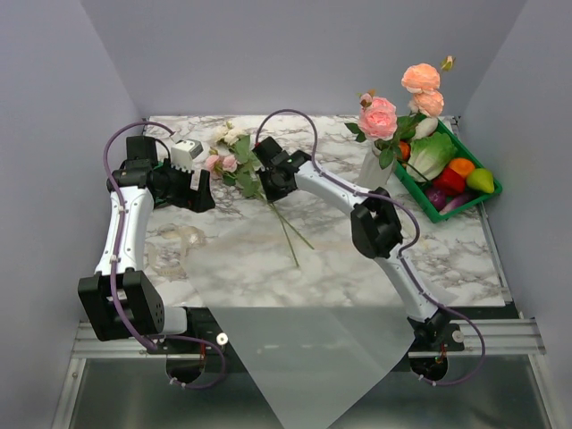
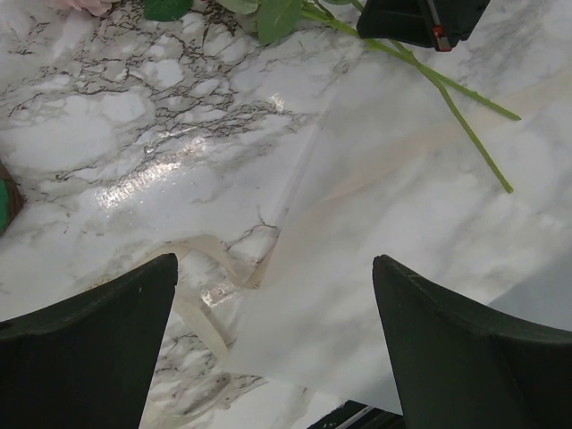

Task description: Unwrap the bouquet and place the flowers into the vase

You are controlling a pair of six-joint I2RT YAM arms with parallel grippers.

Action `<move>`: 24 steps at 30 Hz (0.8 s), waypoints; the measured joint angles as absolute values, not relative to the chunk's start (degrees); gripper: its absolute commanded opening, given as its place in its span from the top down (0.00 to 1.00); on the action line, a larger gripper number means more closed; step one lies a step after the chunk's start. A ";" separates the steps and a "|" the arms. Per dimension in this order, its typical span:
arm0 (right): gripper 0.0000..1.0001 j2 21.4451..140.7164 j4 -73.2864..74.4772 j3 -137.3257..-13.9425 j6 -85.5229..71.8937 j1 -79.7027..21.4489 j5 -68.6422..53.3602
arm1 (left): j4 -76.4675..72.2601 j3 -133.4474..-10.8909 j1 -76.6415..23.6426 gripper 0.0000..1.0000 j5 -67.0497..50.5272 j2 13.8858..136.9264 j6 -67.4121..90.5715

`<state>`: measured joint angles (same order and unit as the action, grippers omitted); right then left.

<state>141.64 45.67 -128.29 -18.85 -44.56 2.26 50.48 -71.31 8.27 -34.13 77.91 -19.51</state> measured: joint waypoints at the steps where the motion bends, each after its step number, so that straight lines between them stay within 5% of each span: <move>1: 0.89 140.75 45.67 -127.74 -18.85 -44.56 2.26 | 50.48 -71.31 8.27 0.01 -34.13 77.91 -19.51; 7: 0.87 134.23 44.82 -125.38 -18.81 -44.71 2.22 | 50.50 -71.31 8.29 0.01 -34.13 77.91 -19.51; 12: 0.99 127.15 42.39 -122.45 -18.11 -44.82 2.26 | 50.52 -71.31 8.29 0.01 -34.13 77.91 -19.49; 24: 0.99 110.02 35.46 -120.09 -12.49 -45.06 6.74 | 51.59 -72.95 8.49 0.01 -34.15 77.91 -19.42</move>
